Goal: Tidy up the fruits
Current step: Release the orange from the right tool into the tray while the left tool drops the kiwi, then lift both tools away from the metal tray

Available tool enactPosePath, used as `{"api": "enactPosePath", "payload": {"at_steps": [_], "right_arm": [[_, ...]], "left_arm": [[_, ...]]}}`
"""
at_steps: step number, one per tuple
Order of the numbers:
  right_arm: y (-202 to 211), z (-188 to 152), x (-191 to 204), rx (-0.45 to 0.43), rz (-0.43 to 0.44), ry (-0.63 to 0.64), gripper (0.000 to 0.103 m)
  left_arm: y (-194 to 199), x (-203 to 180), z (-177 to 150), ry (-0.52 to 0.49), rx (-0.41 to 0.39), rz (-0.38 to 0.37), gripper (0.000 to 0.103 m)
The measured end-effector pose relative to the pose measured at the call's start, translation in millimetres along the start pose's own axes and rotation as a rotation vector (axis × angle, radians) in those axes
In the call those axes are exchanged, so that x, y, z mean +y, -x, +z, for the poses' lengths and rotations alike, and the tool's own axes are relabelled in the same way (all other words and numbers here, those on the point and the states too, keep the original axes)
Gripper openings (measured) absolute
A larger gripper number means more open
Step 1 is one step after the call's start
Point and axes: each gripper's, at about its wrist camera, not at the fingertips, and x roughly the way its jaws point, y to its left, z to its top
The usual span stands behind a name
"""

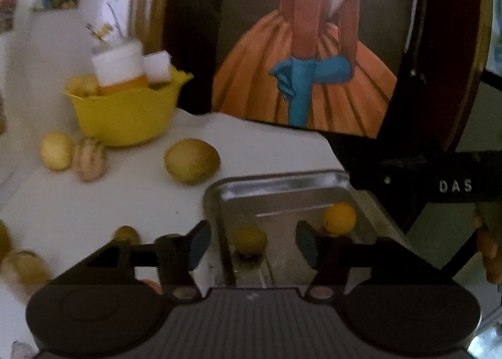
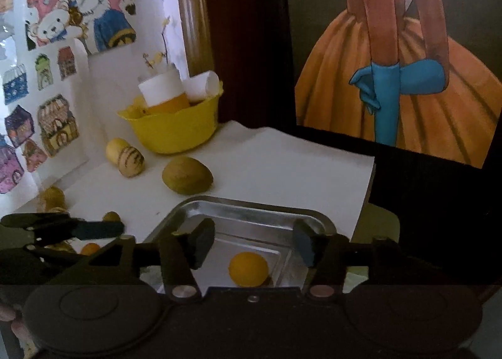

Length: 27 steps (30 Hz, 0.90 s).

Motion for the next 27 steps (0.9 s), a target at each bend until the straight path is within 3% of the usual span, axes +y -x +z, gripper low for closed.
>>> {"api": "enactPosePath", "payload": {"at_steps": [2, 10, 16, 27], "right_arm": [[12.8, -0.6, 1.9, -0.021, 0.001, -0.001, 0.072], [64.9, -11.9, 20.0, -0.093, 0.009, 0.010, 0.094], [106.3, -25.6, 43.3, -0.152, 0.029, 0.020, 0.102], [170.5, -73.8, 97.9, -0.189, 0.056, 0.091, 0.102]], "left_arm": [[14.7, 1.1, 0.0, 0.017, -0.015, 0.011, 0.072], [73.9, 9.3, -9.6, 0.090, -0.089, 0.085, 0.099], [117.2, 8.0, -23.2, 0.107, -0.127, 0.124, 0.102], [184.0, 10.4, -70.8, 0.158, -0.145, 0.129, 0.102]]}}
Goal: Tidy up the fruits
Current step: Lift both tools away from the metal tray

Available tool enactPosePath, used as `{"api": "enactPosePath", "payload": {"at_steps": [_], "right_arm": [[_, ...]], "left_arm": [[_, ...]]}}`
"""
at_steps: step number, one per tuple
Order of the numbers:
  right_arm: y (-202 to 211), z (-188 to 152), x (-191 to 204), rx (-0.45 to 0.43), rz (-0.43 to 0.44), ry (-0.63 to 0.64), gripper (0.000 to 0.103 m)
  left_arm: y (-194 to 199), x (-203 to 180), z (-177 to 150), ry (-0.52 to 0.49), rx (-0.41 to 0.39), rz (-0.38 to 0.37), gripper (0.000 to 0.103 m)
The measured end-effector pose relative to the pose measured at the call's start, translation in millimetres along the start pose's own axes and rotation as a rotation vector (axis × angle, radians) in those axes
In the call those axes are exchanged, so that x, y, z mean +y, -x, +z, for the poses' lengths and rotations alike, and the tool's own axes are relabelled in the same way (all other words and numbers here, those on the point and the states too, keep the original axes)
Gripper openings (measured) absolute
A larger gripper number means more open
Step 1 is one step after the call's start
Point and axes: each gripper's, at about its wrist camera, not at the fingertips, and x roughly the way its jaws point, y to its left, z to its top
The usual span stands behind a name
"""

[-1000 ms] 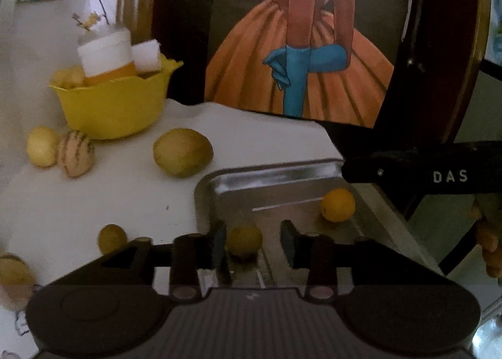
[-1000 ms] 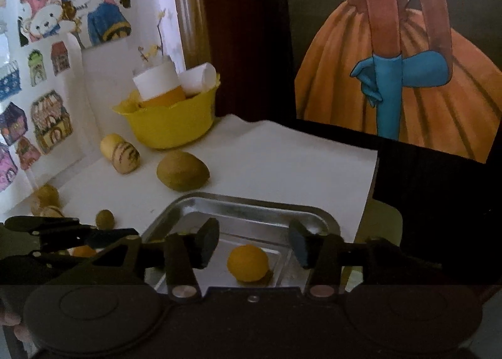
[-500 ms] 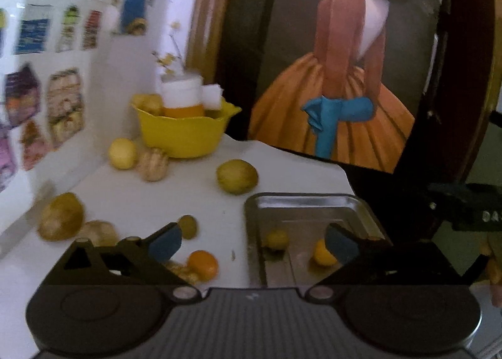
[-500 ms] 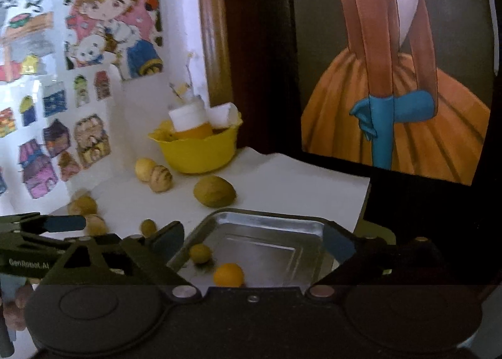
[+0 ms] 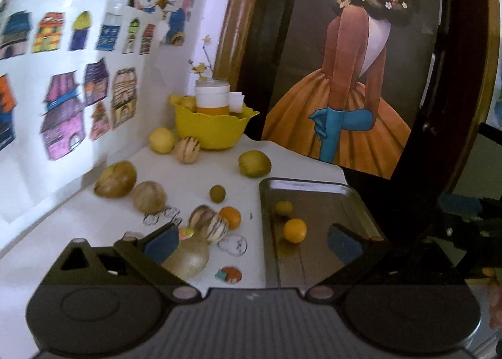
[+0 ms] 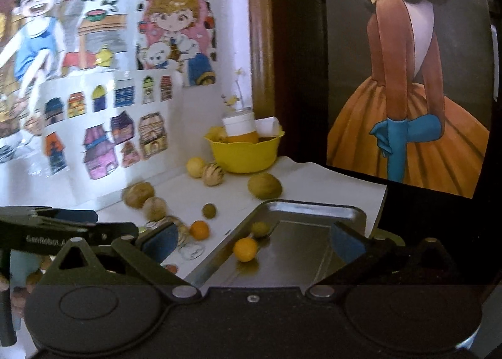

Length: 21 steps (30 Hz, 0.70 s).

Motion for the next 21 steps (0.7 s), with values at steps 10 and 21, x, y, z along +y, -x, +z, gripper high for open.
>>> {"api": "enactPosePath", "payload": {"at_steps": [10, 21], "right_arm": [[35.5, -39.4, 41.5, 0.015, -0.001, 0.017, 0.102], [37.5, -75.6, 80.7, 0.112, 0.055, 0.073, 0.102]], "left_arm": [[44.6, 18.4, -33.7, 0.002, -0.008, 0.023, 0.102], [63.4, 43.9, -68.5, -0.011, 0.061, 0.072, 0.102]]}}
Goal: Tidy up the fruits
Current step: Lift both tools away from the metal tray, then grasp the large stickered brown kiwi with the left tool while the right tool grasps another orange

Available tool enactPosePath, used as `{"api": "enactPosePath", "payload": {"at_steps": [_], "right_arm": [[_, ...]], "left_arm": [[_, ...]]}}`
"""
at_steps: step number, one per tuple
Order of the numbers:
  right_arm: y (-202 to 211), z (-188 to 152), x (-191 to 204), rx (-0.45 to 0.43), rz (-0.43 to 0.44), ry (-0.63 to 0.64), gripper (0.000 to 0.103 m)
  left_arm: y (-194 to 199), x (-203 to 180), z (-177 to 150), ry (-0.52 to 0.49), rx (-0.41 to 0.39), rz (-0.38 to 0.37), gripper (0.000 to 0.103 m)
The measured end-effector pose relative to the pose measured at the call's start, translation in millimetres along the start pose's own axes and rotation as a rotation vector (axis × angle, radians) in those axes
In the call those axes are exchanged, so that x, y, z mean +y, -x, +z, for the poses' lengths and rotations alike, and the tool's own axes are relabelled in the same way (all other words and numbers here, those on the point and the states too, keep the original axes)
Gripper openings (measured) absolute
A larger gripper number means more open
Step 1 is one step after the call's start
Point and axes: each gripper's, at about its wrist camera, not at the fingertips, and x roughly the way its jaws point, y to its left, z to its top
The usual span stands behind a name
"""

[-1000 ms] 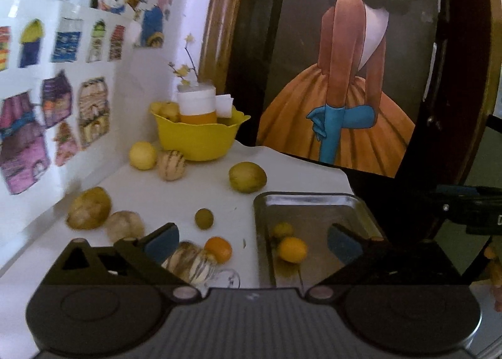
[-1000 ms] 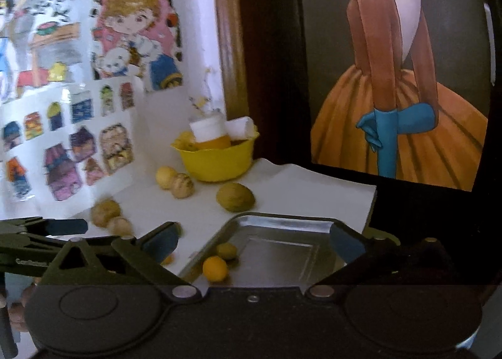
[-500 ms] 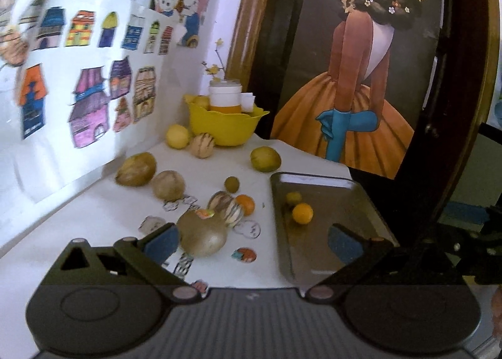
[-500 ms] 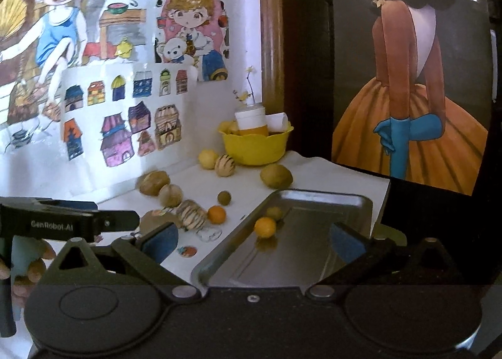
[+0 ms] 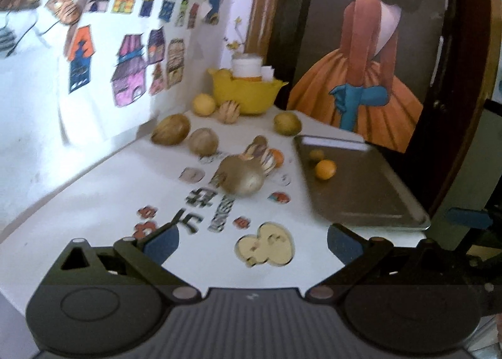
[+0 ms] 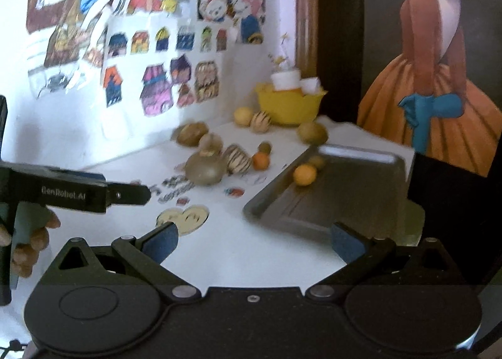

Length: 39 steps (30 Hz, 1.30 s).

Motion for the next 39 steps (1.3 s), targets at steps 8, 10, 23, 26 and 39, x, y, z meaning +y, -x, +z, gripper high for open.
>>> {"api": "enactPosePath", "payload": {"at_steps": [8, 10, 23, 26, 39], "right_arm": [[-21.8, -13.1, 16.7, 0.090, 0.019, 0.027, 0.102], [-28.6, -12.4, 20.0, 0.110, 0.020, 0.043, 0.102], [-54.8, 1.2, 21.3, 0.151, 0.062, 0.124, 0.102], [-61.3, 7.5, 19.9, 0.161, 0.076, 0.185, 0.102], [-114.4, 65.2, -9.9, 0.137, 0.193, 0.557, 0.102]], "left_arm": [[-0.9, 26.2, -13.8, 0.022, 0.044, 0.048, 0.103], [-1.9, 30.3, -15.0, 0.023, 0.051, 0.056, 0.102], [-15.7, 50.0, -8.3, 0.009, 0.096, 0.097, 0.103], [-20.8, 51.1, -3.3, 0.001, 0.102, 0.096, 0.103], [-59.1, 47.5, 22.2, -0.111, 0.085, 0.021, 0.103]]}}
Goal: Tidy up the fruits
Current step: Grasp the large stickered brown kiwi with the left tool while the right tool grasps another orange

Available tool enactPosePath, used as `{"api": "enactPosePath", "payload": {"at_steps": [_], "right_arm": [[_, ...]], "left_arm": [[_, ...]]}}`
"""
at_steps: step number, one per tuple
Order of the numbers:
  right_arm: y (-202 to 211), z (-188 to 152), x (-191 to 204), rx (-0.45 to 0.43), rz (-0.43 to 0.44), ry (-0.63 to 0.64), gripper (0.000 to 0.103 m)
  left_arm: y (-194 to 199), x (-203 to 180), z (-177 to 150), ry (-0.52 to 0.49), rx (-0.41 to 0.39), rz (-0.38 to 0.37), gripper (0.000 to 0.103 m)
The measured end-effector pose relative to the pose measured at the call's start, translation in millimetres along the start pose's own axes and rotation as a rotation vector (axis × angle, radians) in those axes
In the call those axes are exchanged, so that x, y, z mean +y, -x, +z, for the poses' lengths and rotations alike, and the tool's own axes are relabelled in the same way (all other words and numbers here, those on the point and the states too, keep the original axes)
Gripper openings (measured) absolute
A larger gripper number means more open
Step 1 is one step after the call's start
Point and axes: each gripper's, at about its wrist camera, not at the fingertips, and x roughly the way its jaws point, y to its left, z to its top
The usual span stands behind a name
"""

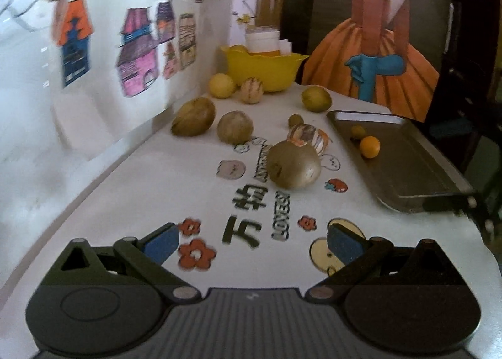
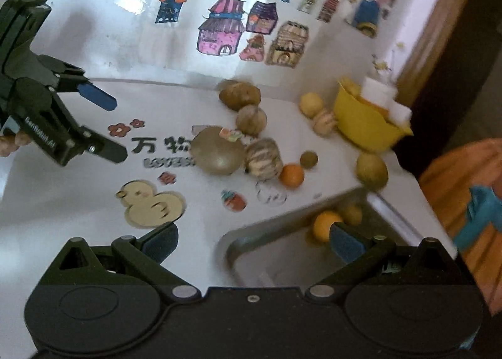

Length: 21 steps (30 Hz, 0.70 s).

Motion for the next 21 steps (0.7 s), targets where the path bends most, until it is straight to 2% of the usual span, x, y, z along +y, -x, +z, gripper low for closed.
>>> {"api": "enactPosePath", "payload": {"at_steps": [3, 7, 11, 16, 21], "right_arm": [[-14.9, 13.1, -14.4, -0.005, 0.029, 0.089, 0.102], [-38.0, 23.7, -24.4, -0.006, 0.065, 0.307, 0.102], [-61.1, 28.0, -31.4, 0.011, 0.099, 0.475, 0.102], [-88.9, 37.8, -47.4, 0.031, 0.152, 0.503, 0.101], [-117.0, 45.3, -62.7, 0.073, 0.183, 0.470, 0.095]], "left_arm": [[-13.1, -1.7, 7.9, -0.031, -0.003, -0.025, 0.102], [-31.4, -3.1, 18.6, -0.068, 0.000, -0.068, 0.102], [-47.7, -4.2, 27.2, -0.104, 0.003, -0.102, 0.102], [-64.4, -6.6, 35.6, -0.160, 0.006, -0.120, 0.102], [-76.8, -9.5, 41.6, -0.192, 0.008, -0.136, 0.102]]}}
